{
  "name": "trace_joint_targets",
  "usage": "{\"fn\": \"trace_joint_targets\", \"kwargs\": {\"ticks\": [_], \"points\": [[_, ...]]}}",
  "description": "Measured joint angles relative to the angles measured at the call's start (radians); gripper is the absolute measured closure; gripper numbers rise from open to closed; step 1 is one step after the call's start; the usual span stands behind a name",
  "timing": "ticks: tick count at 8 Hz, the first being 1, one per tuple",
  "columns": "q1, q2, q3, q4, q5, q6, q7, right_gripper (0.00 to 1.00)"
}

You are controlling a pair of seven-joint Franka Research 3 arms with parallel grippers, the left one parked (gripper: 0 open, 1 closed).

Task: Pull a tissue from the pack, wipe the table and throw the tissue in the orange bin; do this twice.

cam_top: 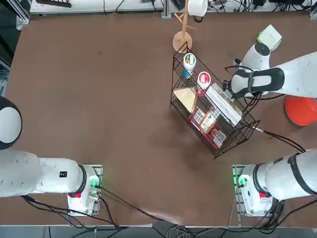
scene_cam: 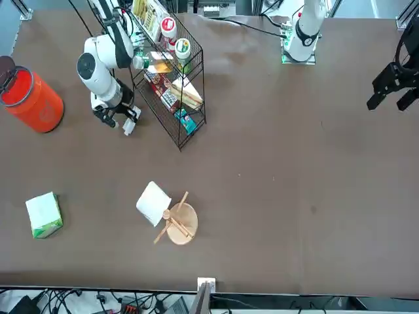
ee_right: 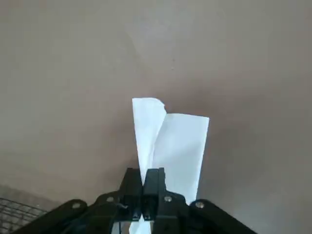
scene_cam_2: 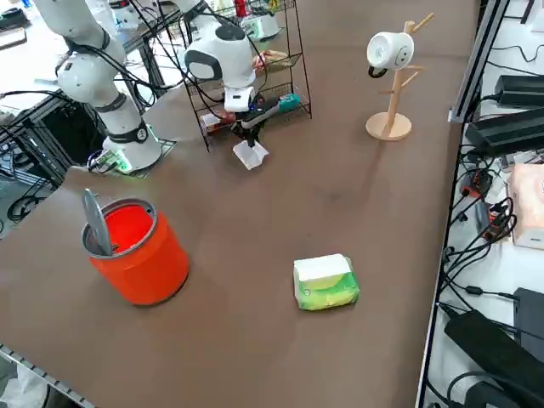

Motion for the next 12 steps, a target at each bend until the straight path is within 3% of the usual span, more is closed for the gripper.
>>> {"fn": "trace_joint_targets", "kwargs": {"ticks": [6,12], "points": [[0.083,0.021,0.002,0.089,0.0,0.001,0.143,0.99],[0.087,0.067,-0.001,0.103,0.0,-0.036,0.146,0.99]]}}
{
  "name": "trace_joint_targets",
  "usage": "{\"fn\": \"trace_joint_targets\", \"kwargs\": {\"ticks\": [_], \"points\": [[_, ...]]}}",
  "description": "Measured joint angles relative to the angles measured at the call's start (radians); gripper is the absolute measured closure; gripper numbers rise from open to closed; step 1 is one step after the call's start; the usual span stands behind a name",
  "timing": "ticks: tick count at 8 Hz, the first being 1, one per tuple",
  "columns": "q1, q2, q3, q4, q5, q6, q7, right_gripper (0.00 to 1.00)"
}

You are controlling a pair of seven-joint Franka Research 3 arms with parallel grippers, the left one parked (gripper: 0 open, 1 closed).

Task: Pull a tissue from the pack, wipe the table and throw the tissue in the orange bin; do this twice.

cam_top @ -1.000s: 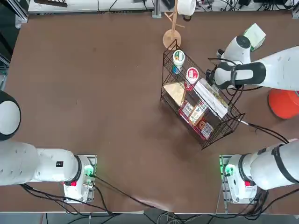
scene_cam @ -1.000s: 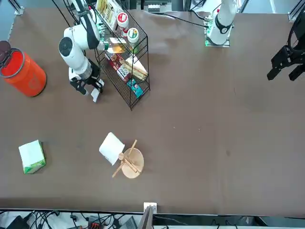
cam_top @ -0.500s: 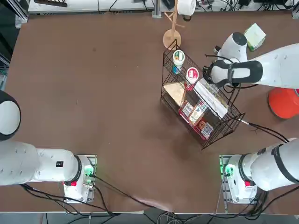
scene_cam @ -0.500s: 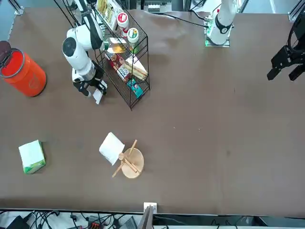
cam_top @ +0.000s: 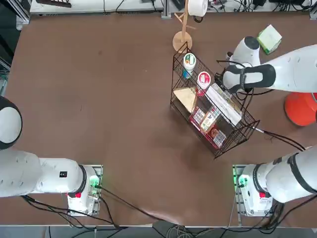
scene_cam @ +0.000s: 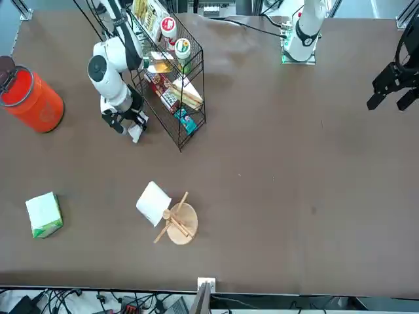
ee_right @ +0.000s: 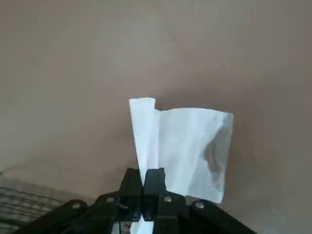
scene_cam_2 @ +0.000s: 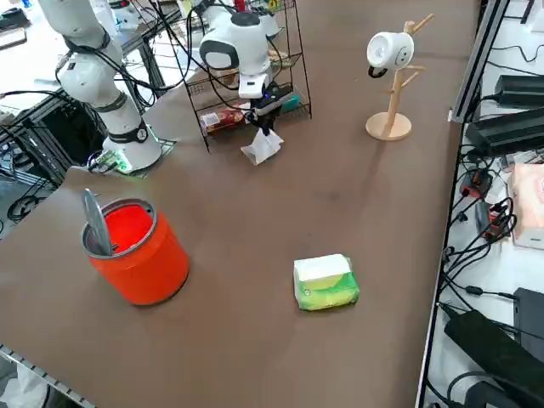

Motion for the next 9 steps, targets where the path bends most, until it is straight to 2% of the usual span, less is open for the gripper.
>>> {"fn": "trace_joint_targets", "kwargs": {"ticks": [2,4,6,9], "points": [[-0.024,-0.004,-0.012,0.001,0.0,-0.103,-0.065,0.99],[-0.09,-0.016,-0.018,0.001,0.0,-0.173,-0.151,0.99],[-0.119,-0.009,-0.019,-0.002,0.0,-0.185,-0.166,0.99],[-0.121,0.034,-0.018,-0.007,0.0,-0.175,-0.166,0.99]]}}
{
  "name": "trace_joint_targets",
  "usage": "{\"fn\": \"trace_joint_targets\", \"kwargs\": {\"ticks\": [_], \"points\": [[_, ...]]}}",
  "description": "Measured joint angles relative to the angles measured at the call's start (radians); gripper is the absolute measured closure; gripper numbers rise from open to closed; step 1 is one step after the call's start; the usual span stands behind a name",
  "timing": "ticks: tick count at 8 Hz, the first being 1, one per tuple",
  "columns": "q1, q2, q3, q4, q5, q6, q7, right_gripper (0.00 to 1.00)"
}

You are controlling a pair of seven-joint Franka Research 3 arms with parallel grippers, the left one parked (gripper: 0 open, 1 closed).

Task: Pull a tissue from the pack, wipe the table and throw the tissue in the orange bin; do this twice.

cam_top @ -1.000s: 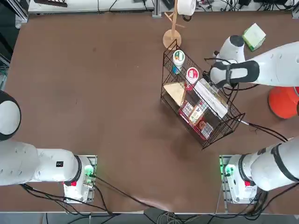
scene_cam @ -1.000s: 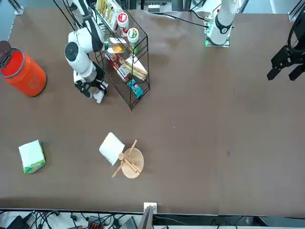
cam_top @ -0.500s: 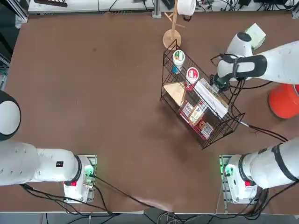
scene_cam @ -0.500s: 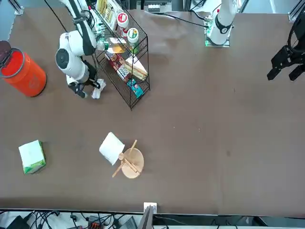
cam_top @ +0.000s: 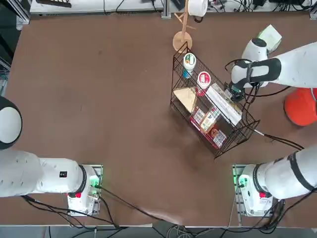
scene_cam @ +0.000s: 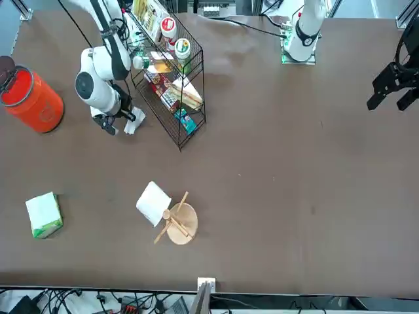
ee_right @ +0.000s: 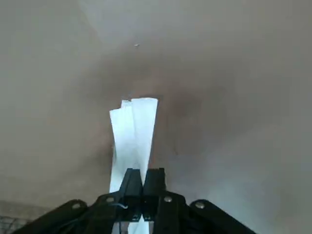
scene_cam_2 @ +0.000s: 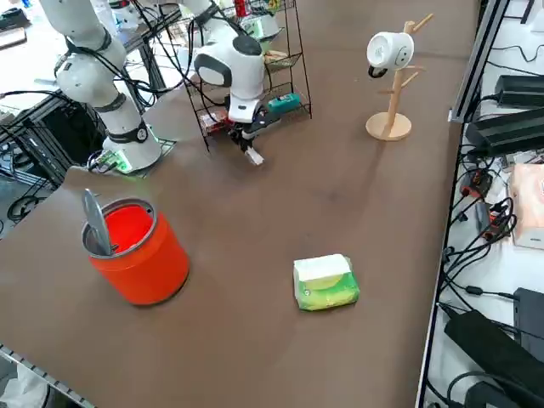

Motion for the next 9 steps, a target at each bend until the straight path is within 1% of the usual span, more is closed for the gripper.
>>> {"fn": "trace_joint_targets", "kwargs": {"ticks": [5,9], "points": [[0.003,0.062,0.008,0.0,0.0,0.089,0.0,0.99],[0.03,0.072,0.011,0.004,0.0,0.132,0.018,0.99]]}}
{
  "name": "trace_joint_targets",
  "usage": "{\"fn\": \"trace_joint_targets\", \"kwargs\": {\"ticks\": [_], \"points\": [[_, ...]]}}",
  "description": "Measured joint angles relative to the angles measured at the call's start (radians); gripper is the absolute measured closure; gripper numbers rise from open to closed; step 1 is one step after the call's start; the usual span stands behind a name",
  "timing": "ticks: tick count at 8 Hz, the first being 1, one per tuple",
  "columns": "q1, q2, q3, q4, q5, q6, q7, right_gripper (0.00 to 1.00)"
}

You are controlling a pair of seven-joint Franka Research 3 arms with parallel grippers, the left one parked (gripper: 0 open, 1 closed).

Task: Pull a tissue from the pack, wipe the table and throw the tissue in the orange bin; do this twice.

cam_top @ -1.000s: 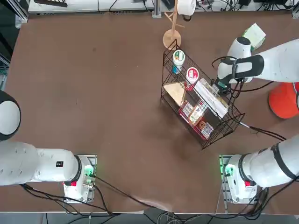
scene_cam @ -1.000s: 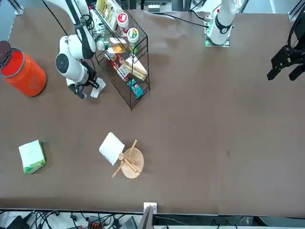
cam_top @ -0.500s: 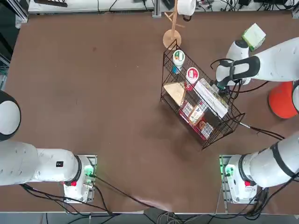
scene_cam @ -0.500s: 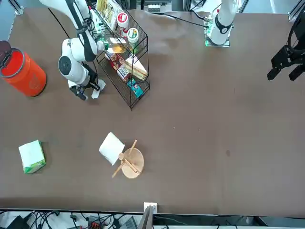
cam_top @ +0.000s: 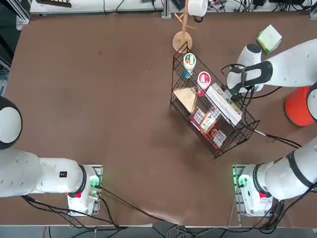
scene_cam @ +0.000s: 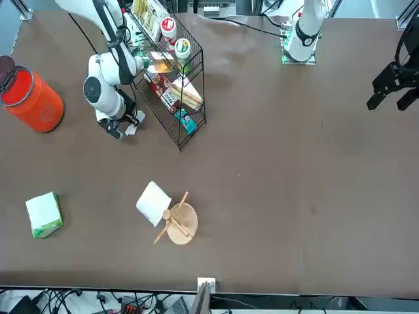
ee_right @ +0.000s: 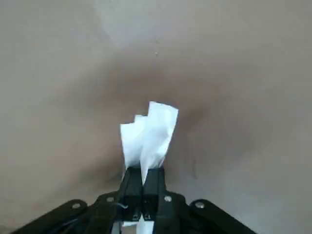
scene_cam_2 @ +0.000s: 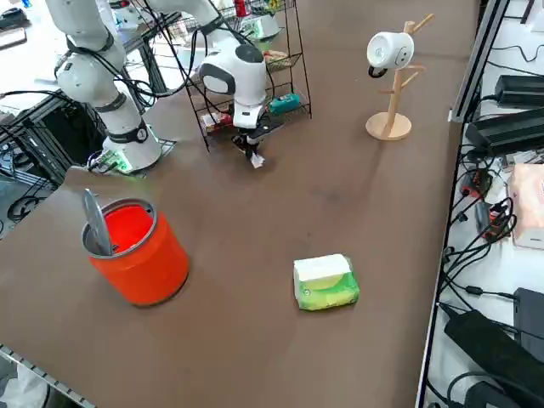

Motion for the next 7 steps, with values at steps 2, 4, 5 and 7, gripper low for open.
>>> {"fn": "trace_joint_targets", "kwargs": {"ticks": [2,4,5,7], "points": [[0.023,0.012,0.001,0.04,0.0,0.009,0.045,0.99],[0.033,0.028,0.001,0.067,0.0,-0.006,0.055,0.99],[0.032,0.03,0.0,0.067,0.0,-0.032,0.053,0.99],[0.028,0.032,-0.007,0.062,0.0,-0.087,0.01,0.99]]}}
